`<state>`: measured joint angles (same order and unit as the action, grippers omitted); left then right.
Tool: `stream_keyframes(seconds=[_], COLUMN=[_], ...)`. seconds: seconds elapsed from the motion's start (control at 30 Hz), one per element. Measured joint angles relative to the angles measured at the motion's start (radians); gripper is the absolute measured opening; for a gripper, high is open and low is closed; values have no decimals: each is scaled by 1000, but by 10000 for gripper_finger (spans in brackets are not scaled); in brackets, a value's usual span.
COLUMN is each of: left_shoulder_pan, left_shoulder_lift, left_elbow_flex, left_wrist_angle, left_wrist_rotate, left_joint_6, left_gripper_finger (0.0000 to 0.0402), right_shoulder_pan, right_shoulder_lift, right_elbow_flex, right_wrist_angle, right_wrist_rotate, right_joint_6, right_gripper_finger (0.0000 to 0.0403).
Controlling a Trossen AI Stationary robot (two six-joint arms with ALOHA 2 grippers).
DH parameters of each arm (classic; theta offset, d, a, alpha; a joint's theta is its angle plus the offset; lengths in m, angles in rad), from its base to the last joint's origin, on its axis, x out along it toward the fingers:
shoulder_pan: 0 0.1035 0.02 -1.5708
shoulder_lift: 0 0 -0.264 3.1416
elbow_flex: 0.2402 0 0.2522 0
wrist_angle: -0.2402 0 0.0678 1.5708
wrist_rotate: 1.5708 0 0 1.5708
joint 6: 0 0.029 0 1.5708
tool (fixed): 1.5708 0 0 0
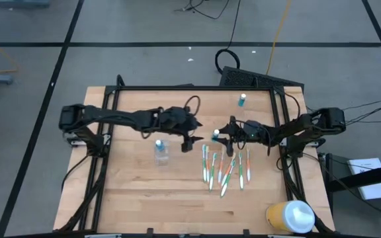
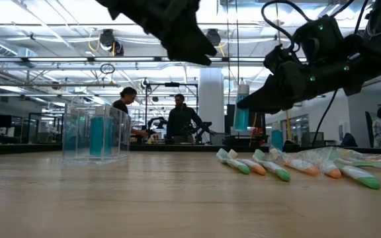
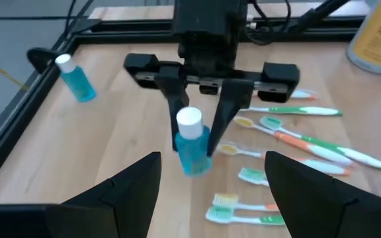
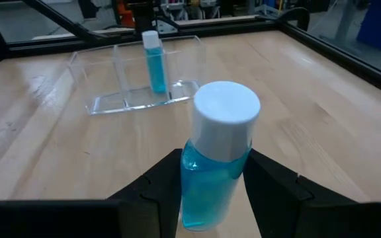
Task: Pick & Place toothbrushing station
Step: Put the blue mouthwash in the transparent organizer
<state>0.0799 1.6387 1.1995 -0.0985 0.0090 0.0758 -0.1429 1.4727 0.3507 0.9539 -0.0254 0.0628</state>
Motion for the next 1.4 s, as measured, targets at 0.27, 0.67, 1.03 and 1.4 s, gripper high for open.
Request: stream_keyframes(seconds=[0.27,0.67,1.03,1.4], left_shoulder_pan=[1,20,52,56], left_shoulder_lift=[134,232,257,257], left_elbow_flex=[62,74,74,73], left_wrist_angle=[92,215,237,258], left_wrist_rotate=[1,87,167,182], left_joint_6=[24,8,-19,-26], left_gripper_finger=[278,278,278,230], right_shoulder_pan=[12,15,28,28], right_shoulder_lift=[0,0,0,0], right_elbow_flex=[2,3,3,3], right_wrist_angle=[-2,-1,3,6], right_wrist_rotate=[2,3,-1,2], right_joint_6=[-2,-4,-9,-11], right_gripper_finger=[141,140,140,141])
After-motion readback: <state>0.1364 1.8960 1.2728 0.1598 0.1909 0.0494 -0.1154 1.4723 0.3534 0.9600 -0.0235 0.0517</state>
